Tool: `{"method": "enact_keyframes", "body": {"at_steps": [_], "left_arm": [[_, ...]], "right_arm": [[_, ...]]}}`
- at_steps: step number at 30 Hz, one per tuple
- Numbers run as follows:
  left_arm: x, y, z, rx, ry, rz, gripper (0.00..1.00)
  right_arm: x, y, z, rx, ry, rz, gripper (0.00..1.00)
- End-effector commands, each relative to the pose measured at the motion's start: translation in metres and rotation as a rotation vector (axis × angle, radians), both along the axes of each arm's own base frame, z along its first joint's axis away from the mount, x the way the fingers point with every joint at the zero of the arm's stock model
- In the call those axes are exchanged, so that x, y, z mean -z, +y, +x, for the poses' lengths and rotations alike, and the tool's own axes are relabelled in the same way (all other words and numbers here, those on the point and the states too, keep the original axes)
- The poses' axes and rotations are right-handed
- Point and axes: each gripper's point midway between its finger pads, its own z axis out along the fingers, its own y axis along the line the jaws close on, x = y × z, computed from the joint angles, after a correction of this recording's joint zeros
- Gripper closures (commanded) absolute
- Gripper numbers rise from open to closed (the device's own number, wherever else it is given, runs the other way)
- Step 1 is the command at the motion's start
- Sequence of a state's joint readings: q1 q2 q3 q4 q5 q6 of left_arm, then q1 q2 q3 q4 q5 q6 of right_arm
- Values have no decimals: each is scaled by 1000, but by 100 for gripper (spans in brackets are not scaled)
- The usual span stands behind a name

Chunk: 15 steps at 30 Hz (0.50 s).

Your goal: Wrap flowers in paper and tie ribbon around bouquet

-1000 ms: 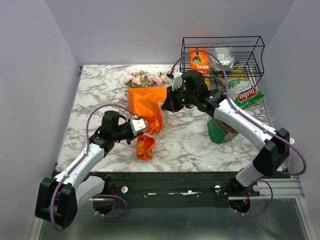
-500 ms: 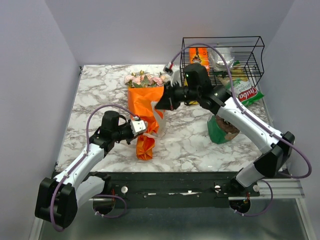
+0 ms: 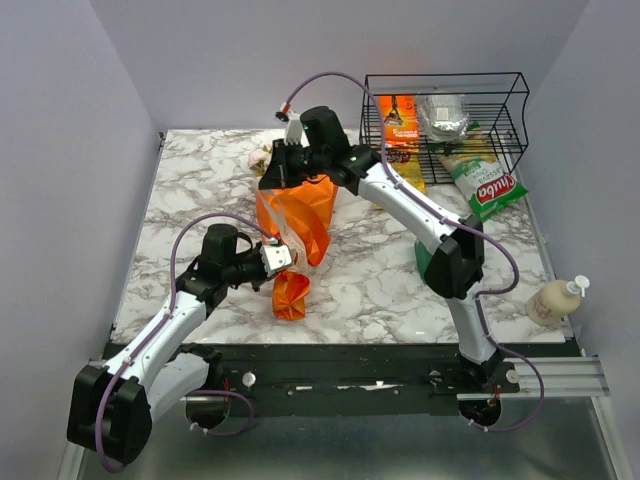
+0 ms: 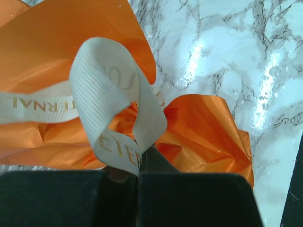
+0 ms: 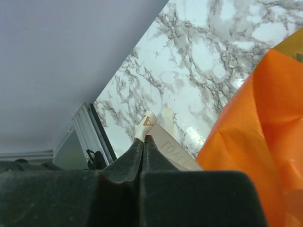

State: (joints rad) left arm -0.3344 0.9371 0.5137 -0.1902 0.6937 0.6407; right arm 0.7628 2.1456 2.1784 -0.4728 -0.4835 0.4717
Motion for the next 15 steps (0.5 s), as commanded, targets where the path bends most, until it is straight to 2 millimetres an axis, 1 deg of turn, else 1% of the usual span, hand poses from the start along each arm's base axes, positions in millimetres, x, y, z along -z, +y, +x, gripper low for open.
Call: {"method": "enact_keyframes", "body": {"at_steps": [1,2,4,5,6,7,8,9,10,11,12,13,15], "left_arm": [[-6,-5,-4,32,-9,-17,100],[-6,-5,-4,30,-10,-20,100],[-6,-6,-3,28,-11,-20,100],[-6,-6,-2,27,-11,-19,100],[-6,-6,-3,28,-9,-19,100],[-5,-6,-3,26,-6,-19,100],[-6,-6,-2,22,-11,-17,100],[-6,-5,-2,20,-6,-18,100],[-6,-6,-3,21,-5,-19,100],[-6,-6,-3,23,-4,-19,100],[-6,-6,-4,25,-2,-23,100],[-6,-6,-4,26,-2,-24,100],[-6,-7,-5,26,4,-31,100]], "right_arm": [[-6,30,-18,-38,-51,-16,80],[0,27,-21,-50,-41,-46,64],[6,22,-21,-46,-49,-80,49],[-3,16,-23,-50,-86,-85,38],[6,9,-24,-46,-85,-113,34],[8,1,-20,-19,-99,-136,32],[-13,-11,-20,-1,-138,-116,29],[-16,-19,-19,16,-132,-112,28],[1,-37,-13,36,-82,-132,28],[-5,-43,-10,48,-77,-99,28],[-21,-57,-14,58,-92,-70,28],[-4,-71,-13,62,-57,-90,27],[-1,-84,-17,49,-77,-84,27]]}}
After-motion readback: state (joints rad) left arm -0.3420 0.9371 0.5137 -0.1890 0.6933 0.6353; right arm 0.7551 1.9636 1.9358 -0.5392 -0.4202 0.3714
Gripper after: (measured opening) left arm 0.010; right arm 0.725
